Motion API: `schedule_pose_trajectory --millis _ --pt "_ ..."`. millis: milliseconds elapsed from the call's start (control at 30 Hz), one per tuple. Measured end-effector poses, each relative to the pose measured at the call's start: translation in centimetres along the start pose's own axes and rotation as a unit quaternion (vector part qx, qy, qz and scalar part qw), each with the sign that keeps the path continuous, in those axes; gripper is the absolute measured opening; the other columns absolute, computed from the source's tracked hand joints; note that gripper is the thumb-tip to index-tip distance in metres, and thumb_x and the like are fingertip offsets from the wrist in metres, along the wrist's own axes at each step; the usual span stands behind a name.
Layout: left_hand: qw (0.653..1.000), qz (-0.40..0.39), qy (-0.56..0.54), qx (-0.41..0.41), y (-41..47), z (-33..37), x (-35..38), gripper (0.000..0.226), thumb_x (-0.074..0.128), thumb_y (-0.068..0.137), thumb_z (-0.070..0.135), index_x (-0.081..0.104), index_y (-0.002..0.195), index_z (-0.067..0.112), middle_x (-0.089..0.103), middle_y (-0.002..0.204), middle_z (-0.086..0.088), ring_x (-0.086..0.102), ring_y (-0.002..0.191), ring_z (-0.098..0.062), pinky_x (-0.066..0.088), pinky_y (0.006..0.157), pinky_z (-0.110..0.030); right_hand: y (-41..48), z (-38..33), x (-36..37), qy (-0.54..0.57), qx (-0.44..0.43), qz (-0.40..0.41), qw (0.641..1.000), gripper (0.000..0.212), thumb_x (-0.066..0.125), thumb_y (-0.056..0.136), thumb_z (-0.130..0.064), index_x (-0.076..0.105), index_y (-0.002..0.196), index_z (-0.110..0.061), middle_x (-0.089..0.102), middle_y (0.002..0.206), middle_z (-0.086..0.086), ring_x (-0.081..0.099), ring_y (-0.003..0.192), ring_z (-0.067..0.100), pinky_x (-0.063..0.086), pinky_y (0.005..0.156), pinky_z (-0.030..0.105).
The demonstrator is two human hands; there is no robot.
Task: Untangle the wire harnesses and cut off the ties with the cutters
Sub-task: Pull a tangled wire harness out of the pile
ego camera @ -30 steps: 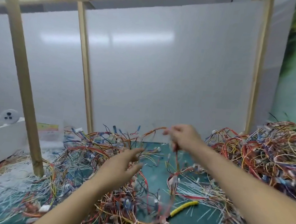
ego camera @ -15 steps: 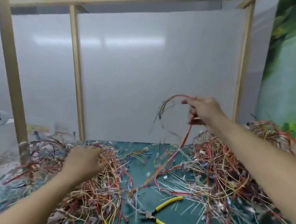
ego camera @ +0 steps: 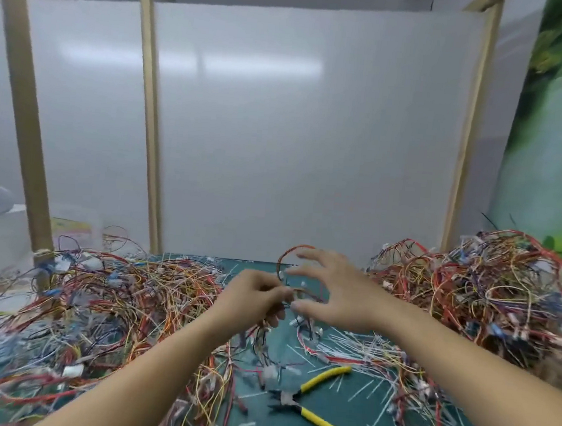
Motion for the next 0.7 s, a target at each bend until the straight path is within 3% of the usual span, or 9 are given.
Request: schedule_pose_trajectory --millis 100,167,200,267,367,433,533,633,700 --pt "0.996 0.029 -0.081 -0.003 1.2 0.9 -0.6 0.020 0.063 0.097 0.016 0.073 0.089 0.001 0.069 0.073 -0.020 0.066 0.061 -0.021 0.058 0.059 -0.028 0.3 -0.2 2.0 0.015 -0.007 -0.022 1.000 0.048 0.060 0.089 -0.058 0.050 0.130 -0.036 0.064 0.119 -0.012 0.059 0.112 0.010 0.049 0.095 0.036" --pt "0.995 0.016 -0.102 -0.015 1.6 0.4 -1.0 0.029 0.062 0.097 0.029 0.071 0.100 0.001 0.072 0.093 -0.023 0.070 0.076 -0.021 0.061 0.075 -0.033 1.0 0.7 1.9 0.015 0.005 -0.023 1.000 0.029 0.055 0.097 -0.049 0.056 0.121 -0.033 0.067 0.093 -0.011 0.062 0.084 0.008 0.052 0.077 0.038" --pt "0.997 -0.001 -0.079 -0.025 1.7 -0.3 -1.2 0.038 0.058 0.097 0.040 0.069 0.105 0.004 0.074 0.098 -0.016 0.071 0.083 -0.018 0.060 0.083 -0.035 1.5 1.1 1.8 0.003 0.002 -0.026 1.000 0.021 0.050 0.100 -0.046 0.060 0.110 -0.030 0.066 0.087 -0.009 0.060 0.078 0.009 0.051 0.073 0.039" --pt "0.994 -0.090 0.023 -0.053 1.0 -2.7 -1.1 0.055 0.043 0.094 0.061 0.069 0.108 0.015 0.075 0.097 0.003 0.071 0.088 -0.007 0.056 0.091 -0.031 2.1 2.2 1.3 -0.003 0.003 -0.030 1.000 0.025 0.043 0.104 -0.042 0.062 0.095 -0.028 0.065 0.086 -0.009 0.060 0.078 0.010 0.049 0.071 0.037" --pt "0.943 -0.272 0.141 -0.128 -1.8 -8.6 -0.4 0.089 0.017 0.088 0.081 0.075 0.101 0.016 0.076 0.099 0.003 0.072 0.093 -0.012 0.050 0.098 -0.032 2.8 3.7 0.1 -0.048 -0.009 -0.039 0.998 0.023 0.039 0.105 -0.041 0.053 0.089 -0.031 0.062 0.084 -0.009 0.057 0.077 0.013 0.044 0.070 0.036" --pt "0.924 -0.262 0.237 -0.146 -2.3 -12.1 -3.1 0.097 0.021 0.073 0.097 0.077 0.087 0.019 0.076 0.095 0.004 0.070 0.087 -0.007 0.047 0.094 -0.029 3.2 4.8 -2.1 -0.071 -0.006 -0.028 0.997 0.024 0.041 0.105 -0.040 0.048 0.082 -0.037 0.059 0.079 -0.011 0.056 0.076 0.015 0.043 0.069 0.037" --pt "0.908 -0.177 0.342 -0.165 -2.4 -14.5 -10.0 0.079 0.048 0.058 0.099 0.074 0.081 0.028 0.074 0.081 0.016 0.064 0.066 0.003 0.048 0.067 -0.016 3.6 6.5 -5.8 -0.065 0.000 0.028 0.998 0.031 0.046 0.103 -0.038 0.043 0.073 -0.042 0.053 0.069 -0.014 0.053 0.068 0.010 0.042 0.065 0.038" --pt "0.910 -0.173 0.334 -0.173 -2.4 -14.9 -12.3 0.070 0.058 0.057 0.090 0.076 0.084 0.028 0.076 0.083 0.008 0.069 0.073 -0.013 0.058 0.073 -0.034 4.1 8.0 -5.7 -0.024 0.016 0.049 0.998 0.029 0.047 0.103 -0.036 0.050 0.074 -0.031 0.055 0.066 -0.009 0.052 0.065 0.005 0.040 0.062 0.034" --pt "0.913 -0.185 0.336 -0.142 -2.2 -13.7 -11.0 0.060 0.058 0.065 0.084 0.074 0.080 0.028 0.074 0.077 0.003 0.058 0.062 -0.010 0.051 0.062 -0.030 4.6 8.9 -3.4 -0.007 0.048 0.022 0.999 0.027 0.047 0.103 -0.034 0.055 0.078 -0.028 0.058 0.074 -0.006 0.056 0.073 0.013 0.045 0.070 0.037"
Point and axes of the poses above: each hand's wrist, its own y-axis towards the middle knuckle, its own x-axis out of the palm, z = x × y, the point moved 10 cm from there along y, towards the middle knuckle
